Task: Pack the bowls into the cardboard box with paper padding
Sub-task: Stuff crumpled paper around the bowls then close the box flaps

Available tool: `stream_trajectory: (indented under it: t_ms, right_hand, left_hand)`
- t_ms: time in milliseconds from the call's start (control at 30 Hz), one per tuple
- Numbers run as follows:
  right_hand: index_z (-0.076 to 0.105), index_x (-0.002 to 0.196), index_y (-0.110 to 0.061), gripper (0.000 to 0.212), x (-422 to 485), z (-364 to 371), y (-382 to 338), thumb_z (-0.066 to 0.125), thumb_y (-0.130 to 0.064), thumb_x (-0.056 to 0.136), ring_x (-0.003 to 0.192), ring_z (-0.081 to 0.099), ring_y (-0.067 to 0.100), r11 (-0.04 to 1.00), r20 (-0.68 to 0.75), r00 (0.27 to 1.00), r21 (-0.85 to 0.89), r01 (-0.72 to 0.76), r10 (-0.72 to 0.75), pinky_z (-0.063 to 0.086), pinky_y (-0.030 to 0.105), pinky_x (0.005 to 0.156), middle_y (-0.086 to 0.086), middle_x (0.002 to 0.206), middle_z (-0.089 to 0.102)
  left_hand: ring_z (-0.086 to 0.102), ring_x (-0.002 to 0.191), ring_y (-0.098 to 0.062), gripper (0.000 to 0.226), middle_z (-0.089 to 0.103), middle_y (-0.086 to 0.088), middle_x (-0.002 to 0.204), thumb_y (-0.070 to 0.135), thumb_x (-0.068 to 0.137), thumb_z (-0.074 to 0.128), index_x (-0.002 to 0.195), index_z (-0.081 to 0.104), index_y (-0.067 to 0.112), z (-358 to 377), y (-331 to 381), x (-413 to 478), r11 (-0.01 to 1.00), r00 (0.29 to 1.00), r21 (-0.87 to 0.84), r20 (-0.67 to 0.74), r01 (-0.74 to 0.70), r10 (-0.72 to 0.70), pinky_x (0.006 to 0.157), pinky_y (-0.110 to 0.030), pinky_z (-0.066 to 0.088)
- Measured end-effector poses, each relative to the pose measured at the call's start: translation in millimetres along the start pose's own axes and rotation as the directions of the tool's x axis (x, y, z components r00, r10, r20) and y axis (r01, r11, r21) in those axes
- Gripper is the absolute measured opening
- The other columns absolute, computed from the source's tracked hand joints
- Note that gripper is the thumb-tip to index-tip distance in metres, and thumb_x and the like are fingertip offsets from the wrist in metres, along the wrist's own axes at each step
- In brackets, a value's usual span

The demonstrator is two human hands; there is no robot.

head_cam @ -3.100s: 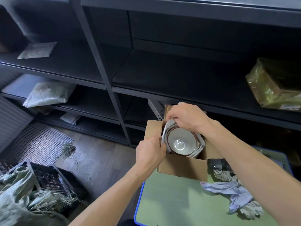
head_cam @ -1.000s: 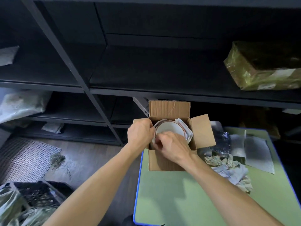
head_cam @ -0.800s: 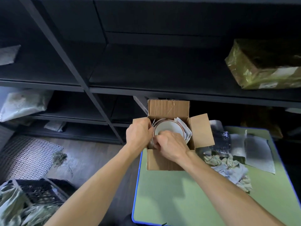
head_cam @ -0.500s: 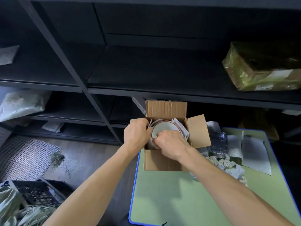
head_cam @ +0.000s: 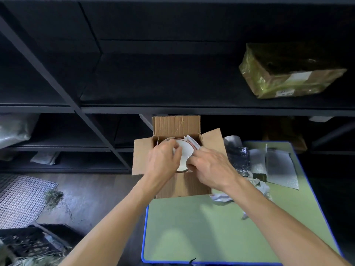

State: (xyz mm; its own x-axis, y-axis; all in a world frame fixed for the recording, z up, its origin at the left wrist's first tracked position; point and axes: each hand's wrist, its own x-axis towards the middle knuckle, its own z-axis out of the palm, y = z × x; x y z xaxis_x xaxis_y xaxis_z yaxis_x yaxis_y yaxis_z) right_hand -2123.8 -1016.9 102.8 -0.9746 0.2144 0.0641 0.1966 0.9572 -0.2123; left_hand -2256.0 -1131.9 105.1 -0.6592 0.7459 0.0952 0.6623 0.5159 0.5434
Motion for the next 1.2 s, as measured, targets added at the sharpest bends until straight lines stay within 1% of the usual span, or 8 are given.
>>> stream_trajectory:
  t_ms: [200,300,533,667,800,1000,1100,1200]
  right_hand:
    - [0.067,0.087,-0.02,0.024,-54.8,-23.6,44.1,0.046,-0.028,0.094,0.086,0.053,0.02,0.989,-0.19,0.971,0.04,-0.14,0.145,0.044,0.03,0.072,-0.006,0.085,0.06]
    - [0.068,0.091,-0.023,0.009,-83.5,-29.7,67.7,0.059,-0.024,0.094,0.086,0.056,0.019,0.967,-0.208,0.944,0.054,-0.249,0.255,0.045,0.03,0.067,-0.008,0.087,0.063]
    - [0.062,0.104,-0.026,0.013,-124.5,3.0,113.6,0.055,-0.035,0.096,0.097,0.06,0.021,0.886,0.056,0.887,0.053,-0.46,0.458,0.05,0.038,0.073,-0.006,0.098,0.063]
    - [0.056,0.107,-0.02,0.041,-109.6,30.1,123.1,0.053,-0.059,0.093,0.093,0.063,0.022,0.874,0.102,0.872,0.042,-0.484,0.478,0.047,0.036,0.071,-0.003,0.099,0.064]
    - [0.051,0.108,-0.015,0.064,-72.4,42.0,120.4,0.045,-0.075,0.086,0.096,0.063,0.027,0.841,0.145,0.837,0.048,-0.539,0.528,0.042,0.036,0.067,0.002,0.104,0.063]
    - [0.057,0.106,-0.012,0.033,-43.5,53.7,120.1,0.044,-0.041,0.099,0.096,0.067,0.035,0.825,0.239,0.802,0.011,-0.566,0.547,0.051,0.041,0.075,0.014,0.104,0.071]
    - [0.057,0.102,-0.011,0.024,-52.1,47.9,120.4,0.045,-0.031,0.095,0.091,0.066,0.037,0.816,0.153,0.81,0.035,-0.577,0.566,0.046,0.038,0.067,0.015,0.097,0.07]
    - [0.046,0.087,-0.013,0.014,-72.0,29.0,119.4,0.045,-0.025,0.094,0.073,0.062,0.037,0.831,0.053,0.838,0.108,-0.545,0.543,0.039,0.037,0.056,0.007,0.073,0.061]
  left_hand:
    - [0.059,0.07,-0.023,0.024,0.063,0.006,0.074,0.041,0.095,0.048,0.083,0.059,0.024,35.2,54.1,-24.4,0.982,0.982,-0.074,0.064,-0.173,0.178,0.059,-0.04,0.047]
    - [0.059,0.072,-0.021,0.023,0.063,0.006,0.077,0.038,0.096,0.046,0.085,0.059,0.024,55.6,75.2,-30.4,0.961,0.958,-0.034,0.075,-0.275,0.277,0.058,-0.039,0.046]
    - [0.058,0.07,-0.025,0.018,0.06,0.003,0.074,0.031,0.096,0.05,0.082,0.057,0.022,96.2,95.7,-37.5,0.943,0.935,0.06,0.16,-0.328,0.315,0.054,-0.034,0.035]
    - [0.06,0.068,-0.027,0.02,0.064,0.003,0.077,0.033,0.097,0.048,0.083,0.058,0.021,103.7,99.6,-42.5,0.956,0.946,0.097,0.197,-0.279,0.256,0.054,-0.036,0.043]
    - [0.054,0.057,-0.025,0.015,0.059,0.001,0.064,0.022,0.09,0.058,0.076,0.052,0.024,105.0,96.3,-49.6,0.97,0.966,0.066,0.133,-0.232,0.222,0.046,-0.03,0.03]
    - [0.059,0.071,-0.026,0.024,0.066,0.001,0.077,0.032,0.093,0.043,0.084,0.061,0.019,105.7,83.8,-56.3,0.99,0.979,0.056,0.163,-0.129,0.118,0.06,-0.042,0.047]
    - [0.059,0.07,-0.027,0.024,0.067,0.001,0.076,0.033,0.094,0.043,0.088,0.064,0.021,103.3,81.7,-57.1,0.994,0.983,0.033,0.152,-0.105,0.099,0.059,-0.039,0.048]
    - [0.057,0.067,-0.029,0.024,0.064,-0.001,0.069,0.033,0.094,0.044,0.089,0.064,0.021,106.2,87.9,-54.4,0.996,0.98,-0.007,0.181,-0.085,0.085,0.059,-0.039,0.049]
